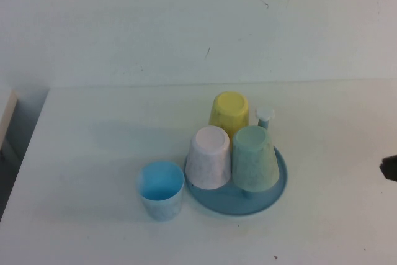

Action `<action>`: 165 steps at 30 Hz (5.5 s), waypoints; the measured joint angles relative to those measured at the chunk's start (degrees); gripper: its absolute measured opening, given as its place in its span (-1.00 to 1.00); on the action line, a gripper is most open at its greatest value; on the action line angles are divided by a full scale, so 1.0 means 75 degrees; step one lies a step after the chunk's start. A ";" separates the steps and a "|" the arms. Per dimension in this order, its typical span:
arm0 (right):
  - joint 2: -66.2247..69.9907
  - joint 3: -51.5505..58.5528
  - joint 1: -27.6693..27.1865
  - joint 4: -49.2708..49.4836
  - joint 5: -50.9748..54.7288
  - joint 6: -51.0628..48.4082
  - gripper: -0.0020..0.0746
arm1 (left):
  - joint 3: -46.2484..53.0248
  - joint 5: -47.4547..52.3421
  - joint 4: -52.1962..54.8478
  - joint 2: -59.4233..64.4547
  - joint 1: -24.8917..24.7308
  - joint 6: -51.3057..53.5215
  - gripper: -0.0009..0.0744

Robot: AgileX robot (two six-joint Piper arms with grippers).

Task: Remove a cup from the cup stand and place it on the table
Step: Pick up the cup from the rack, then hand over the cup, then place the cup on the table

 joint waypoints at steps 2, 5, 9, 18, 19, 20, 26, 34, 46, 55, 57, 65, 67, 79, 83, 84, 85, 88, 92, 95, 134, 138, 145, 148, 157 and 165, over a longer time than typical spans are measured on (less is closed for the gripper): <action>0.0616 -0.0370 0.0102 0.0306 0.0221 -0.0365 -0.95 | -0.0022 0.0065 -0.0268 0.0073 0.0000 0.0124 -0.98; 0.1487 -0.1080 0.0519 0.0350 0.0315 -0.0518 -0.95 | -0.0154 0.0415 -0.0448 0.0330 0.0000 0.0567 -0.98; 0.2422 -0.2058 0.1285 -0.0079 0.0351 -0.0542 -0.95 | -0.0420 0.1096 -0.0534 0.0946 0.0000 0.1033 -0.98; 0.4058 -0.4026 0.2501 -0.1982 0.0763 0.0046 -0.27 | -0.0560 0.1393 -0.0572 0.1809 0.0000 0.1479 -0.98; 0.4193 -0.4160 0.2568 -0.2010 0.0815 0.0030 -0.09 | -0.0560 0.1375 -0.0572 0.1809 0.0000 0.1497 -0.98; 0.4359 -0.4322 0.2652 -0.2044 0.0873 0.0017 0.13 | -0.0560 0.1378 -0.0585 0.1809 0.0000 0.1510 -0.98; 0.5282 -0.5067 0.3084 -0.2278 0.1054 -0.0212 0.79 | -0.0560 0.1273 -0.0764 0.1809 0.0000 0.1529 -0.98; 0.6350 -0.5872 0.3276 -0.2832 0.1088 0.0078 0.85 | -0.0577 0.1141 -0.0859 0.1809 0.0000 0.1564 -0.98; 0.7163 -0.6545 0.3276 -0.2952 0.1355 0.1039 0.86 | -0.0577 0.1123 -0.1045 0.1809 0.0000 0.1564 -0.98; 0.7394 -0.6610 0.3276 -0.2952 0.1420 0.1141 0.83 | -0.0577 0.1123 -0.1154 0.1809 0.0000 0.1580 -0.98; 0.7408 -0.6610 0.3276 -0.2952 0.1420 0.1141 0.76 | -0.0577 0.1123 -0.1173 0.1809 0.0000 0.1580 -0.98; 0.7407 -0.6610 0.3276 -0.2967 0.1420 0.1141 0.57 | -0.0577 0.1123 -0.1173 0.1809 0.0000 0.1592 -0.98; 0.7407 -0.6623 0.3281 -0.3001 0.1420 0.1141 0.57 | -0.0577 0.1123 -0.1179 0.1809 0.0000 0.1592 -0.98; 0.7407 -0.8435 0.3293 -0.3855 0.3012 0.2708 0.57 | -0.0577 0.0941 -0.2907 0.1809 0.0000 0.1769 -0.98; 0.7407 -0.9155 0.3293 -0.4065 0.3125 0.3578 0.57 | -0.0577 0.0855 -0.3852 0.1809 0.0000 0.2354 -0.98; 0.7375 -0.9296 0.3293 -0.4143 0.3142 0.3755 0.57 | -0.0577 0.0841 -0.4123 0.1809 0.0000 0.2512 -0.98; 0.7336 -0.9420 0.3293 -0.4223 0.3142 0.3901 0.57 | -0.0577 0.0829 -0.4390 0.1809 0.0000 0.2648 -0.98; 0.7119 -0.9711 0.3293 -0.4301 0.3142 0.4190 0.57 | -0.0577 0.0829 -0.5108 0.1809 0.0000 0.2947 -0.98; 0.6784 -0.9924 0.3293 -0.4301 0.3142 0.4632 0.57 | -0.0577 0.0829 -0.5963 0.1809 0.0000 0.3056 -0.98; 0.6483 -0.9939 0.3293 -0.4146 0.3142 0.5048 0.57 | -0.0577 0.0829 -0.6712 0.1809 0.0000 0.3088 -0.98; 0.6452 -0.8073 0.4754 0.3623 0.2702 0.2766 0.55 | -0.0632 0.0719 -1.0200 0.1809 0.0000 0.5135 -0.32; 0.6598 -0.8060 0.4754 0.3651 0.2799 0.2660 0.54 | -0.0697 0.0719 -1.0286 0.1809 0.0000 0.5170 -0.75; 0.6819 -0.8060 0.4724 0.3850 0.3001 0.2193 0.54 | -0.0697 0.0697 -1.0176 0.1809 0.0000 0.5333 -0.76; 0.6849 -0.8060 0.4712 0.3890 0.3010 0.1998 0.59 | -0.0697 0.0697 -1.0176 0.1809 0.0000 0.5382 -0.76; 0.6871 -0.8060 0.4125 0.3823 0.3000 0.2214 0.70 | -0.0697 0.0453 -1.0103 0.1809 0.0000 0.5687 -0.95; 0.6277 -0.8060 0.3415 0.1729 0.3017 0.2866 -0.20 | -0.1564 0.0742 -0.7610 0.2304 0.0000 0.4208 -0.96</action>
